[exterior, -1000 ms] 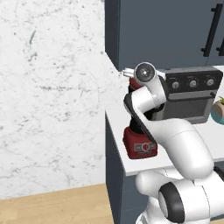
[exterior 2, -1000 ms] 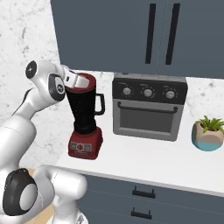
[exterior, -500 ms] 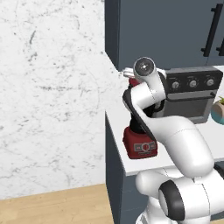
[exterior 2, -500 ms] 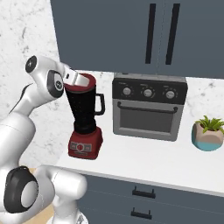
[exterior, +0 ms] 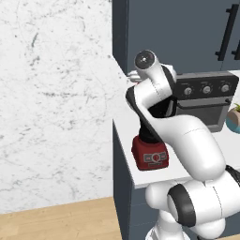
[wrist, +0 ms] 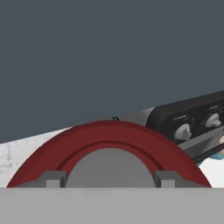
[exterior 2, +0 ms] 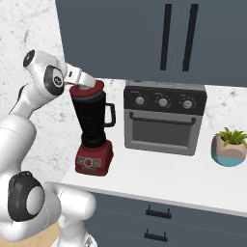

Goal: Close the lid blender by securely placing the lid on top.

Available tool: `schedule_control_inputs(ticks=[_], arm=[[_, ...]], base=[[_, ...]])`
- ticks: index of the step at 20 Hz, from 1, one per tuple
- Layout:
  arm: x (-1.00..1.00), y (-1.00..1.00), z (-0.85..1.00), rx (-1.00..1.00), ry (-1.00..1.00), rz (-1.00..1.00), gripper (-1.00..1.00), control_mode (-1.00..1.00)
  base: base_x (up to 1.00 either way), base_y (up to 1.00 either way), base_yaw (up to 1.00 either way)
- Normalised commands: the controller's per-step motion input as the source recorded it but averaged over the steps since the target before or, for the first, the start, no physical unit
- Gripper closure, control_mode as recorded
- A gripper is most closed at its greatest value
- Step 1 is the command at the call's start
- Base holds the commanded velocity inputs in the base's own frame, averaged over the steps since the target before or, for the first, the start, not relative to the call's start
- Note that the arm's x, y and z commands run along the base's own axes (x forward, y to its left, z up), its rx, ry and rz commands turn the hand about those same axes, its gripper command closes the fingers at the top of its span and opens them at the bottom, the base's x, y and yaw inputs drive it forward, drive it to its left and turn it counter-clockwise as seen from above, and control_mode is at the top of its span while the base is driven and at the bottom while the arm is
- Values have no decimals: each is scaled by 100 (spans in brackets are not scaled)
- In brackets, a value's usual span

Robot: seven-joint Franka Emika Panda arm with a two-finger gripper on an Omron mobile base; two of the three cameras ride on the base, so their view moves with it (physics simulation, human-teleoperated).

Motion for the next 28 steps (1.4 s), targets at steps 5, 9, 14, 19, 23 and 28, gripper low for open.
schedule_control_inputs(ticks=[5,9,14,19,23,28], arm=[[-25,-8,-45,-7,0,0,100,-100],[-9,-16,-29,0,0,0,100,-100],[0,-7,-6,0,3,-1,100,-100],[-7,0,-27,0,2,0,100,-100],[0,-1,-40,0,8,0,100,-100],[0,0,-33,0,15,0,100,-100]], base=[[0,0,0],[0,0,0],[0,0,0],[0,0,0],[0,0,0],[0,0,0]])
